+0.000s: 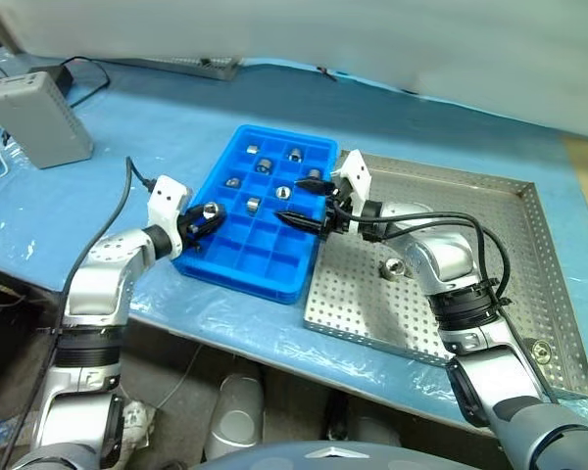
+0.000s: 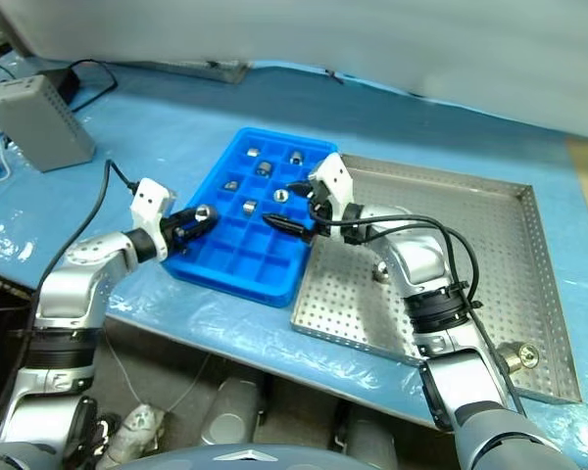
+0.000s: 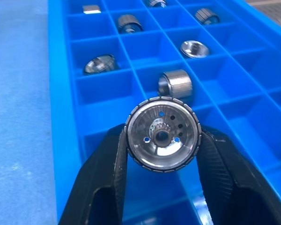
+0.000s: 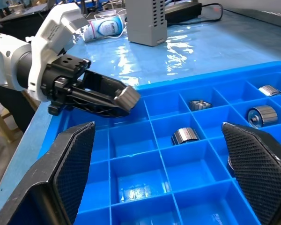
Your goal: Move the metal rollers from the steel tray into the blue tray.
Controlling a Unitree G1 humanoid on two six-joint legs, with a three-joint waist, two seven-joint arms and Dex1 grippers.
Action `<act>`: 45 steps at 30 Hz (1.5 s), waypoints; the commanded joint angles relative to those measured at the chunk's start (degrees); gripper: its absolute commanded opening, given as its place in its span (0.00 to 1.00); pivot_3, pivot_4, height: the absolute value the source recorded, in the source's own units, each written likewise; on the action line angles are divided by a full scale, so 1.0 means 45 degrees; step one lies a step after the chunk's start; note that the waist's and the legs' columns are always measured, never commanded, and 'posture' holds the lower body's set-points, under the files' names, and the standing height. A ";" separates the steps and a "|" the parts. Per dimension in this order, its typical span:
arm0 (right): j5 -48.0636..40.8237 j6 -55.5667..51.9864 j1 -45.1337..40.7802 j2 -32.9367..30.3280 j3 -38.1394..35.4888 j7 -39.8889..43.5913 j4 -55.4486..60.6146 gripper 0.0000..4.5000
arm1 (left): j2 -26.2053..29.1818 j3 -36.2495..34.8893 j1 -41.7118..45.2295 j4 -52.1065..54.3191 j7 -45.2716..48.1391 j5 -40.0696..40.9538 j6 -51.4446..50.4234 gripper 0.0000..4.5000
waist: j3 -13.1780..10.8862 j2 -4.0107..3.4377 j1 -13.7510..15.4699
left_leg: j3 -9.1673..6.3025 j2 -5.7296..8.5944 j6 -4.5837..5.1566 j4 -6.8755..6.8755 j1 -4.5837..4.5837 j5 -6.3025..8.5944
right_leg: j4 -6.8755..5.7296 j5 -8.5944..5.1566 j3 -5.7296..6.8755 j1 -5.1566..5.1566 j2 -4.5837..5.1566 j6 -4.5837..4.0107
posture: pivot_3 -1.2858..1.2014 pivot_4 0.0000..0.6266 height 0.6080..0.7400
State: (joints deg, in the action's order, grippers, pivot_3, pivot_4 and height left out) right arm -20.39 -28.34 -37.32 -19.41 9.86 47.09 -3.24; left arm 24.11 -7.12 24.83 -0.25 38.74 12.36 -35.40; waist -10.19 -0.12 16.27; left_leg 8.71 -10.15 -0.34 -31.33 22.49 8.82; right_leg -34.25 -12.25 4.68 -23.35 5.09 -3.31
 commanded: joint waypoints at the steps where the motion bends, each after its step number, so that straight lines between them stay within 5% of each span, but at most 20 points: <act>1: 0.0082 0.0147 -0.0149 -0.0032 -0.0141 -0.0008 0.0399 1.00 | -0.0013 0.0071 0.0221 -0.0003 -0.0419 0.0060 0.0182 0.40 | 0.0000 0.0000 0.0054 | 0.0000 0.0005 -0.0003 0.0002 -0.0012 -0.0001 | -0.0015 -0.0002 -0.0010 -0.0001 0.0000 0.0003 | 0.70 0.24 1.00; 15: 0.0331 -0.0090 0.0600 -0.0155 -0.0175 -0.0375 0.0966 1.00 | 0.0563 -0.0004 -0.0105 -0.0507 -0.0806 0.0136 0.0321 0.40 | 0.0000 0.0000 0.0025 | -0.0008 -0.0002 -0.0042 0.0011 -0.0037 -0.0025 | -0.0088 -0.0026 -0.0029 -0.0028 -0.0016 -0.0003 | 0.69 0.24 1.00; 22: 0.0505 0.0053 0.0604 -0.0152 -0.0206 -0.0398 0.0762 1.00 | 0.0453 -0.0207 0.0333 -0.0681 -0.0926 0.0584 0.0155 0.89 | 0.0000 0.0000 -0.0023 | -0.0008 -0.0001 -0.0062 0.0021 -0.0082 -0.0037 | -0.0102 -0.0033 -0.0044 -0.0014 -0.0020 0.0008 | 0.68 0.24 1.00; 30: 0.0387 -0.0228 0.1261 -0.0798 -0.0827 -0.0646 0.1472 1.00 | 0.0347 0.0534 0.1499 -0.0153 0.0870 0.1962 -0.0180 0.89 | 0.0000 -0.0001 0.0035 | -0.0010 0.0005 -0.0060 0.0014 -0.0051 -0.0036 | -0.0096 -0.0030 -0.0044 -0.0017 -0.0026 -0.0006 | 0.64 0.24 1.00; 36: 0.0176 -0.1042 0.3372 -0.1892 -0.2516 -0.1742 0.3439 1.00 | -0.0573 0.2903 0.3382 -0.1803 0.3736 0.2056 0.0432 0.89 | 0.0000 -0.0001 -0.0059 | 0.0001 0.0033 -0.0060 0.0005 -0.0054 -0.0037 | -0.0092 -0.0033 -0.0061 -0.0007 -0.0004 0.0004 | 0.58 0.24 1.00; 45: -0.0171 -0.2091 0.6558 -0.2268 -0.3688 -0.2742 0.5848 1.00 | -0.1921 0.3955 0.5201 -0.5255 0.5224 0.1234 0.2488 0.89 | 0.0000 -0.0001 -0.1656 | 0.0005 0.0038 -0.0070 0.0027 -0.0064 -0.0046 | -0.0060 -0.0047 -0.0065 -0.0001 -0.0020 0.0036 | 0.51 0.24 1.00</act>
State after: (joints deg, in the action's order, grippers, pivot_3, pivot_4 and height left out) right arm -20.15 -37.72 -8.09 -29.30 -5.21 35.35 19.91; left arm 15.46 10.65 47.18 -22.97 60.87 18.61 -26.24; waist -10.19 -0.12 8.81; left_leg 8.73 -9.97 -0.65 -31.20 22.21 8.62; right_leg -34.50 -12.47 4.41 -23.34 5.00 -3.13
